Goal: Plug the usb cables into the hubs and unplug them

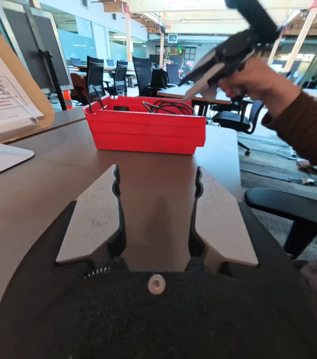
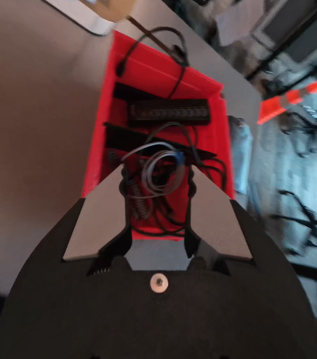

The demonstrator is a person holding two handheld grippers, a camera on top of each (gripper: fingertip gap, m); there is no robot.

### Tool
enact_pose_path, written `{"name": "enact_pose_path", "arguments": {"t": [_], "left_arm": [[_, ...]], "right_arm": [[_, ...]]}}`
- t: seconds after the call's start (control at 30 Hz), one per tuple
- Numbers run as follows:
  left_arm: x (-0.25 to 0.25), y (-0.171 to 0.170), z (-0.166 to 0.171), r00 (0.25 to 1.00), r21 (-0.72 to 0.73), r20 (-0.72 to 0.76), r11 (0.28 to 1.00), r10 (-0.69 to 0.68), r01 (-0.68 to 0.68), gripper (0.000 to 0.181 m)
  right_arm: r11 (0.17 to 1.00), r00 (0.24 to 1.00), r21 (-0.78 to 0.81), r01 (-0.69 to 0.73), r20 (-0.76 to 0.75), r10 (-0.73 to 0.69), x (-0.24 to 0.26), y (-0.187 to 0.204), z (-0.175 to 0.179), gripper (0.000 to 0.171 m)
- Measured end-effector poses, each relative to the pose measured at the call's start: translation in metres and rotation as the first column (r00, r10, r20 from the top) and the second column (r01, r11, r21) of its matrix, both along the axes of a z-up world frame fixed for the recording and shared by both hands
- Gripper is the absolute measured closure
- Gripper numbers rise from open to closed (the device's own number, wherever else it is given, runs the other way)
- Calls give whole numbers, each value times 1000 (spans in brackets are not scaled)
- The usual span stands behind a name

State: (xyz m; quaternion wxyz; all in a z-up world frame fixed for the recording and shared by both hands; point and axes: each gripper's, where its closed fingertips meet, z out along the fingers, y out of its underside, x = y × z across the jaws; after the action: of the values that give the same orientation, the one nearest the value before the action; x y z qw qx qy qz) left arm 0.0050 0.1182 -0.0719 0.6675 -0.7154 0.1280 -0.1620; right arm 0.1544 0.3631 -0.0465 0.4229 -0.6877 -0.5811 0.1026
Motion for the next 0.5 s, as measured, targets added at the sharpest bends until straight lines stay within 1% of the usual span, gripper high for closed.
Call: {"name": "enact_pose_path", "arguments": {"t": [0.03,0.07,0.1,0.13,0.2,0.27,0.33,0.37,0.4,0.43,0.47,0.5], "left_arm": [[-1,-19,10,1000,29,-1,999,15,-15,108],[-8,-39,22,998,57,-19,997,58,-57,115],[-21,-59,32,990,70,-50,989,135,-131,124],[-37,-80,41,974,71,-75,975,216,-210,125],[-74,-121,52,924,38,-89,928,372,-370,124],[-112,-160,46,848,-28,-131,854,513,-520,114],[-153,-193,31,728,-60,-180,732,661,-679,107],[-170,-206,20,673,-77,-194,673,714,-736,104],[-181,-212,9,644,-107,-202,637,738,-764,101],[-189,-213,-3,633,-135,-208,620,745,-773,98],[-196,-211,-12,618,-150,-221,600,755,-786,102],[-205,-209,-22,592,-156,-244,571,768,-806,108]], "right_arm": [[995,997,-73,-63,-37,60,3,-13,-6,103],[982,991,-143,-123,-67,114,6,-25,-13,92],[965,985,-204,-166,-89,151,9,-34,-22,84],[951,981,-248,-186,-102,165,11,-39,-30,80],[943,981,-272,-189,-98,168,13,-42,-47,72],[951,980,-244,-192,-108,170,6,-46,-61,74],[950,977,-238,-202,-118,179,-7,-55,-75,78],[951,978,-236,-198,-115,175,-14,-58,-82,80],[956,981,-227,-184,-106,164,-20,-58,-88,81],[968,985,-197,-158,-97,141,-25,-54,-92,83],[980,989,-151,-128,-86,116,-30,-49,-94,86],[987,992,-116,-114,-67,107,-34,-47,-96,109]]}}
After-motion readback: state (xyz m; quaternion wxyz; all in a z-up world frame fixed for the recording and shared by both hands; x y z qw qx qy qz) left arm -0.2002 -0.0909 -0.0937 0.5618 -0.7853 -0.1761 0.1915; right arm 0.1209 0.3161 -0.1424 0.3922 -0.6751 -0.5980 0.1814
